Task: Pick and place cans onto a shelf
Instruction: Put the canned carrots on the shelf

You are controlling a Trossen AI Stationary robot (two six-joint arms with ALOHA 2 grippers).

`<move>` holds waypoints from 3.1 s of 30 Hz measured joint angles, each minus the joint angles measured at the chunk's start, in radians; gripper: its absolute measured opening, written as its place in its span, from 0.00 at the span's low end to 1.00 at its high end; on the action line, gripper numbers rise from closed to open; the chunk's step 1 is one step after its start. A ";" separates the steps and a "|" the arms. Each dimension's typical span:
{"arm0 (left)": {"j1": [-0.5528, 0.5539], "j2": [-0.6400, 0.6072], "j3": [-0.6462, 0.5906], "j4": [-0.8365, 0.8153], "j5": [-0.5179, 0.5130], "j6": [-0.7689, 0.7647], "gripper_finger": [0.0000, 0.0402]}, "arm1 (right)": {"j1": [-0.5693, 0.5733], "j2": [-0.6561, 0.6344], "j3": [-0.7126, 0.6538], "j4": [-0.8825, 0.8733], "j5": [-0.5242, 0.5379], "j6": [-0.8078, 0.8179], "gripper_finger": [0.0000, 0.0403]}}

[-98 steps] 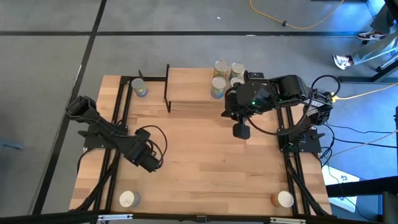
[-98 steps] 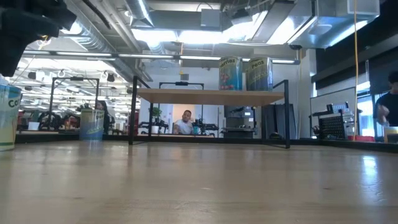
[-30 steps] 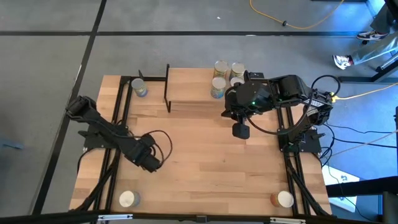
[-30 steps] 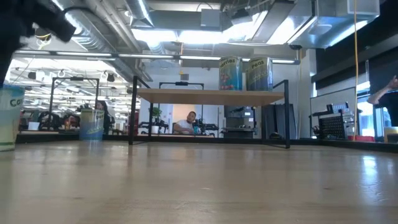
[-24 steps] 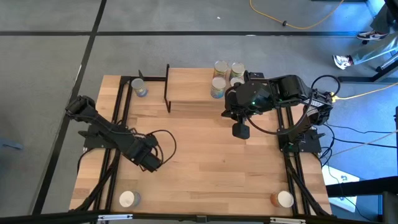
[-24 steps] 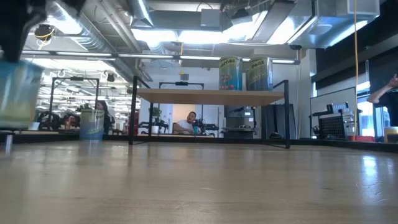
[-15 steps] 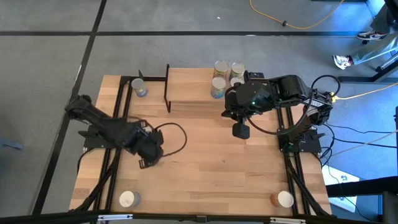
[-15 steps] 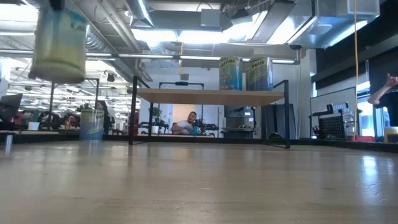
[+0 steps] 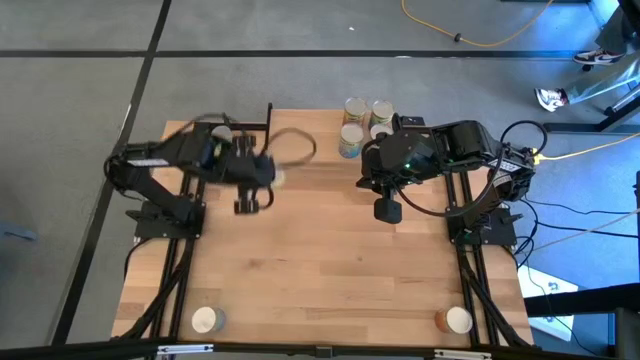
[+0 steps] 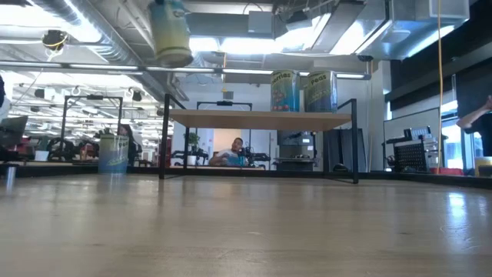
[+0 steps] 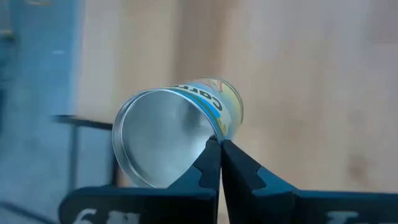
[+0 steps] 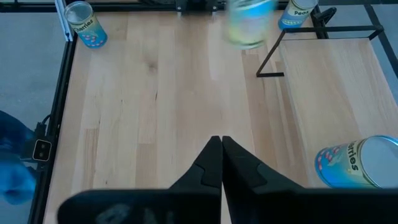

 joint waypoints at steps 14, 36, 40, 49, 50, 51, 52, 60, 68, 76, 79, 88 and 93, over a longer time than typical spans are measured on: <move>0.412 0.090 0.037 0.223 0.071 0.510 0.00 | -0.036 0.000 0.000 -0.001 0.000 -0.026 0.01; 0.534 0.507 0.474 0.241 0.208 0.957 0.00 | -0.153 0.000 -0.002 -0.038 0.000 -0.074 0.01; 0.553 0.527 0.474 0.246 0.230 0.961 0.00 | -0.153 0.000 -0.002 -0.045 0.000 -0.075 0.01; 0.588 0.537 0.473 0.248 0.288 0.934 0.00 | -0.152 0.001 -0.002 -0.050 0.000 -0.075 0.01; 0.591 0.537 0.473 0.248 0.294 0.934 0.00 | -0.152 0.001 -0.002 -0.050 0.000 -0.075 0.01; 0.593 0.537 0.473 0.248 0.304 0.934 0.00 | -0.152 0.001 -0.002 -0.051 0.000 -0.075 0.01; 0.594 0.537 0.473 0.248 0.311 0.933 0.00 | -0.152 0.001 -0.002 -0.051 0.000 -0.075 0.01; 0.596 0.571 0.457 0.259 0.289 0.934 0.00 | -0.152 0.001 -0.002 -0.053 0.000 -0.094 0.01; 0.598 0.569 0.456 0.262 0.282 0.953 0.00 | -0.152 0.001 -0.002 -0.064 0.000 -0.094 0.01; 0.600 0.569 0.456 0.294 0.277 0.946 0.01 | -0.152 0.001 -0.002 -0.064 0.000 -0.094 0.01; 0.600 0.569 0.456 0.307 0.275 0.945 0.01 | -0.152 0.001 -0.002 -0.064 0.000 -0.094 0.01; 0.601 0.569 0.456 0.313 0.250 0.926 0.03 | -0.152 0.001 -0.002 -0.079 0.000 -0.094 0.01; 0.601 0.569 0.456 0.319 0.250 0.879 0.07 | -0.152 0.001 -0.002 -0.080 0.000 -0.098 0.01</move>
